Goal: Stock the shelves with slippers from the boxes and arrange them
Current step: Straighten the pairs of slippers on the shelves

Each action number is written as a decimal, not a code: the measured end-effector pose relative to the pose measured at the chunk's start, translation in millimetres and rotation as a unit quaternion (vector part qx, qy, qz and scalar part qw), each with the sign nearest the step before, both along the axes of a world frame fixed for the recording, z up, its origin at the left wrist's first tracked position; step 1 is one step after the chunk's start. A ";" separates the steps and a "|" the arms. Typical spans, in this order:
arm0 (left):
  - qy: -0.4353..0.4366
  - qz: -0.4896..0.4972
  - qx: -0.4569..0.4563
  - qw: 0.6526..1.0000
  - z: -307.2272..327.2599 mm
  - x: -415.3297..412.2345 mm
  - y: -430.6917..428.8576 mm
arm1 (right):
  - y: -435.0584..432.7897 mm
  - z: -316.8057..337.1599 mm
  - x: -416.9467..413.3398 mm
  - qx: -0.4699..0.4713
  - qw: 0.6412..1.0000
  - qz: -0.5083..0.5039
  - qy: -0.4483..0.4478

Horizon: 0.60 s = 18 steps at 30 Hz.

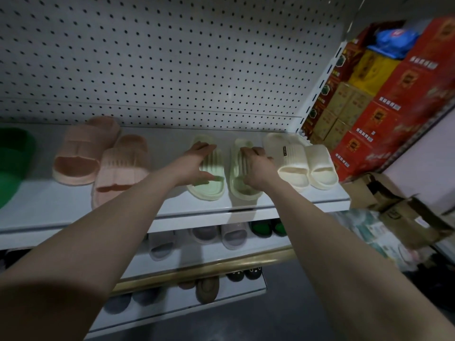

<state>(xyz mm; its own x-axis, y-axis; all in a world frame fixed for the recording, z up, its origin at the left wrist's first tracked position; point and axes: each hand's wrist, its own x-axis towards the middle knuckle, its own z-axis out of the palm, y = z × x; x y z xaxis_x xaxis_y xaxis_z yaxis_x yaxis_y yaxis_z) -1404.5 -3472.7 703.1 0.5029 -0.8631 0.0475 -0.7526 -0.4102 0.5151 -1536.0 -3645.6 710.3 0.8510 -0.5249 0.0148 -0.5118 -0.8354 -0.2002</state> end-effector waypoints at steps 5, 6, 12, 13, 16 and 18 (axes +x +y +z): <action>-0.022 0.017 -0.009 1.000 -3.1 -1.0 -10.5 | -8.8 -2.0 9.1 0.001 0.999 0.045 -0.027; -0.025 0.021 -0.010 0.999 -3.6 -1.3 -11.6 | -9.6 -2.1 11.0 -0.004 0.998 0.055 -0.023; -0.019 0.031 -0.016 0.999 -5.0 -3.0 -18.1 | -18.9 -3.8 17.2 -0.002 0.996 0.082 -0.039; -0.018 0.035 -0.017 0.999 -4.4 -3.6 -18.8 | -20.4 -4.6 17.5 -0.002 0.996 0.084 -0.042; -0.021 0.038 -0.025 0.999 -2.7 -4.4 -21.0 | -23.7 -5.0 16.8 -0.003 0.994 0.093 -0.053; -0.019 0.035 -0.022 0.999 0.8 -5.7 -20.6 | -24.8 -4.9 16.3 -0.003 0.994 0.097 -0.057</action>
<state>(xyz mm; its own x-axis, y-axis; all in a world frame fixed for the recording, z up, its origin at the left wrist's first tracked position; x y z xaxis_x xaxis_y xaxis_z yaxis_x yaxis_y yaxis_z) -1410.2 -3493.3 703.9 0.5587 -0.8227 0.1054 -0.7426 -0.4396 0.5053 -1519.7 -3670.4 705.4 0.9289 -0.3506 0.1190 -0.3155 -0.9177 -0.2414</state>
